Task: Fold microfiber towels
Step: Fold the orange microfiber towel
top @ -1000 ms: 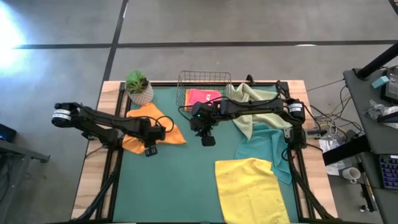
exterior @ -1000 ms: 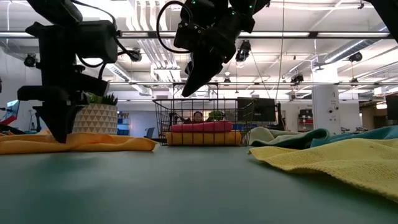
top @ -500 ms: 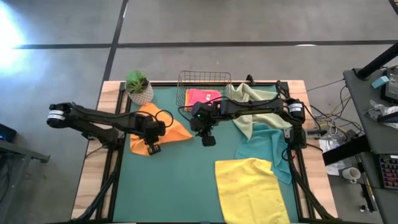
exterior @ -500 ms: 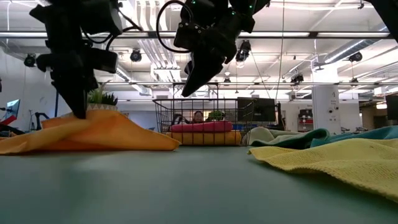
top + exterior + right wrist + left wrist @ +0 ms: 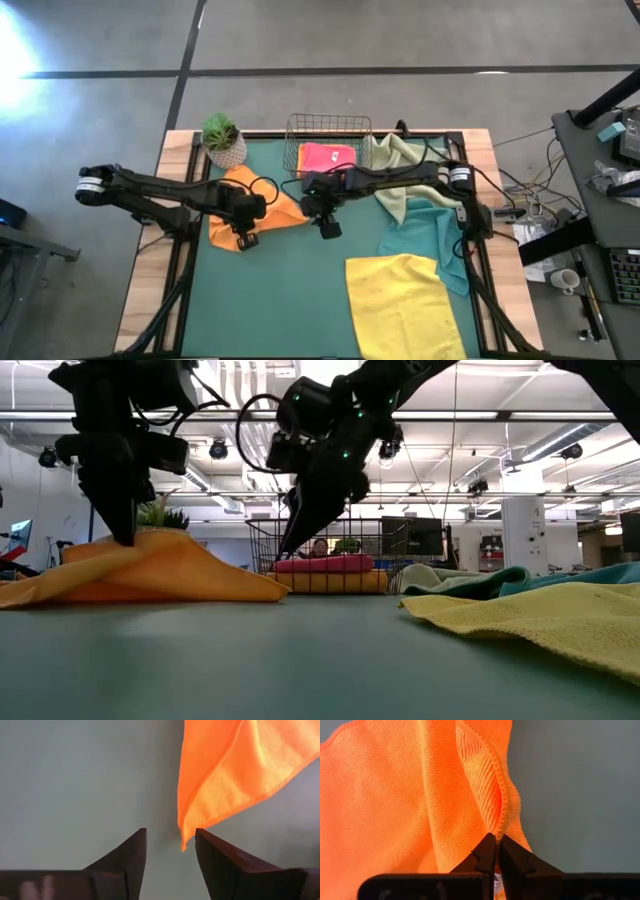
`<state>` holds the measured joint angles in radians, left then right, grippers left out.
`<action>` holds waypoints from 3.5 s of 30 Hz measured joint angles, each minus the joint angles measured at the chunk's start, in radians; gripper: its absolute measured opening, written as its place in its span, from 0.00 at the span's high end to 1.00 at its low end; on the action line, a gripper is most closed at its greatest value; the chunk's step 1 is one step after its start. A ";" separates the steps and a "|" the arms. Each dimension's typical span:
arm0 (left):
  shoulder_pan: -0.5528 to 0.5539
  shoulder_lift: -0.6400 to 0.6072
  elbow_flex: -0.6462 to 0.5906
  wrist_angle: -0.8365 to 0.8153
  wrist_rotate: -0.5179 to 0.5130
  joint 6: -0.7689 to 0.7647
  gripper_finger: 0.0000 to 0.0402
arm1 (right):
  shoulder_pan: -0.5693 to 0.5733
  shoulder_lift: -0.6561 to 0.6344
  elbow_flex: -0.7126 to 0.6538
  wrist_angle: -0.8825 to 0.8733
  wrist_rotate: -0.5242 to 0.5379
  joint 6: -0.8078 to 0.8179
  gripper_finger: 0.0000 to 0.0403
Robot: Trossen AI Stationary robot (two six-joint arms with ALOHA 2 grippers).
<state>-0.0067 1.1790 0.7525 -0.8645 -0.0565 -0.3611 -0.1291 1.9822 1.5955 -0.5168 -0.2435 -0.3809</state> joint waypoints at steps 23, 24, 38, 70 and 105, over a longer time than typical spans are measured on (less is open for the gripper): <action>0.000 0.000 0.002 0.000 0.001 0.002 1.00 | -0.003 0.130 -0.003 0.156 0.001 0.100 0.61; 0.000 0.000 0.002 0.000 0.001 0.002 1.00 | -0.002 0.132 -0.003 0.156 0.001 0.101 0.62; 0.000 0.000 0.022 -0.011 0.040 0.004 1.00 | -0.002 0.120 0.018 0.148 -0.018 0.142 0.97; -0.001 0.045 0.059 -0.082 0.291 -0.025 0.88 | -0.002 0.073 0.019 0.011 0.029 0.162 0.98; -0.249 0.066 0.021 0.084 0.193 -0.056 0.77 | -0.002 0.054 0.019 -0.028 0.046 0.149 0.98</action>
<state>-0.2552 1.2446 0.7733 -0.7806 0.1367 -0.4169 -0.1314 2.0365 1.6142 -0.5444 -0.1974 -0.2322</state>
